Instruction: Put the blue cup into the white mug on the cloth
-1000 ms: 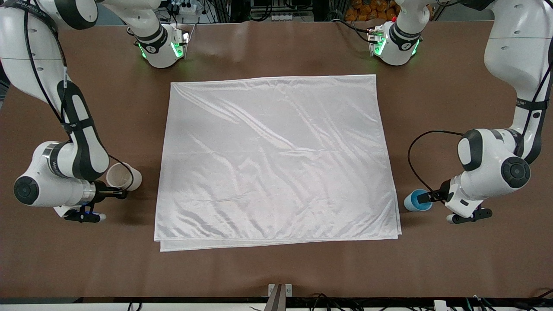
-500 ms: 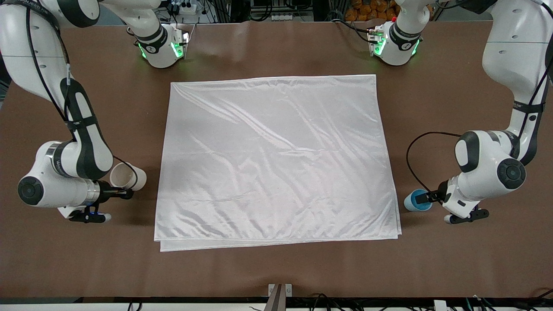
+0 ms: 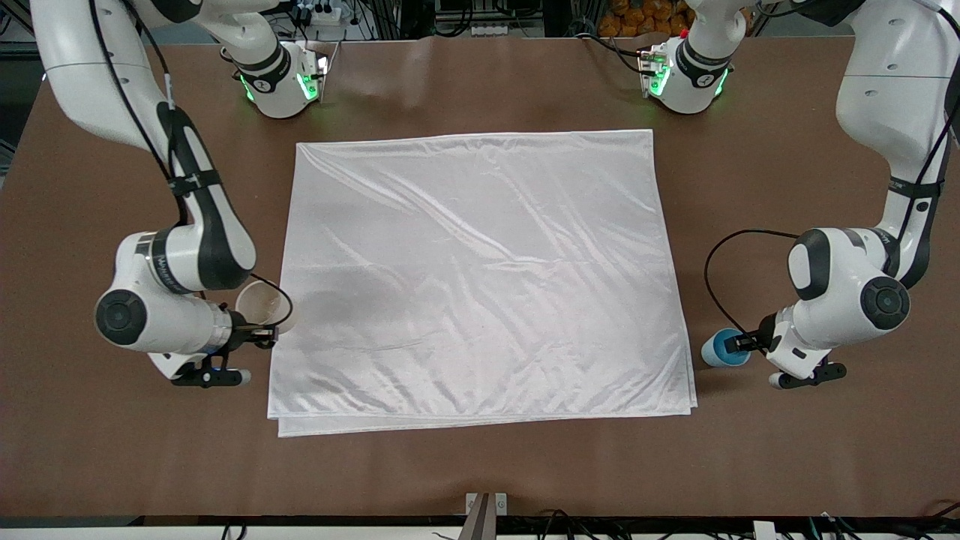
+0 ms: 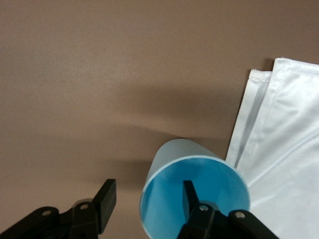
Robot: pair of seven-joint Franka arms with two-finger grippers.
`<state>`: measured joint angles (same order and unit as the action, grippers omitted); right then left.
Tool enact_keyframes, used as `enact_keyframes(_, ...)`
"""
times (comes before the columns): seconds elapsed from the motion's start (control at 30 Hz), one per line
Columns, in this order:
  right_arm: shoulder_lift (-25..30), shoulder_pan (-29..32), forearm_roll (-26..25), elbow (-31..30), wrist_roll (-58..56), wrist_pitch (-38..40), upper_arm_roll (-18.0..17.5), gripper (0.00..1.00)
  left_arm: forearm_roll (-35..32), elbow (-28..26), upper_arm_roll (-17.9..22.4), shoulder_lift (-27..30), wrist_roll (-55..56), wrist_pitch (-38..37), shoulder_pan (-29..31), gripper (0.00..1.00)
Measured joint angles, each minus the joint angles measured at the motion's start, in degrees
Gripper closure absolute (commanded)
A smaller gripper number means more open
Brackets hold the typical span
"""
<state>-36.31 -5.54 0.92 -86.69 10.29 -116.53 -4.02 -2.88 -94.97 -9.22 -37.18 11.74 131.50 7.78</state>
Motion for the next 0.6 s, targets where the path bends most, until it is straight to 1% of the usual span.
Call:
enact_keyframes(0.13, -0.01, -5.92, -0.02, 0.68, 6.91, -0.29, 1.37, 1.0, 0.0, 0.0, 0.0, -0.06, 0.01, 0.12, 0.0, 0.65)
enact_keyframes(0.23, -0.03, -9.28, -0.02, 1.32, 11.49, -0.41, 1.9, 1.0, 0.0, 0.0, 0.0, -0.08, 0.01, 0.23, 0.0, 0.76)
enact_keyframes(0.43, -0.49, -15.21, -0.01, 3.53, 20.71, -0.45, 2.27, 1.0, 0.0, 0.0, 0.0, -0.09, 0.01, 0.31, 0.0, 0.91)
enact_keyframes(0.47, -0.61, -15.84, -0.02, 3.78, 21.69, -0.46, 2.29, 1.0, 0.0, 0.0, 0.0, -0.09, 0.01, 0.31, 0.0, 0.97)
enact_keyframes(0.5, -0.82, -16.74, -0.01, 4.08, 22.99, -0.51, 2.33, 1.0, 0.0, 0.0, 0.0, -0.09, 0.01, 0.31, 0.0, 1.0)
enact_keyframes(0.6, -1.61, -18.62, -0.02, 4.56, 25.28, -1.6, 2.38, 1.0, 0.0, 0.0, 0.0, -0.09, 0.02, 0.32, 0.0, 1.0)
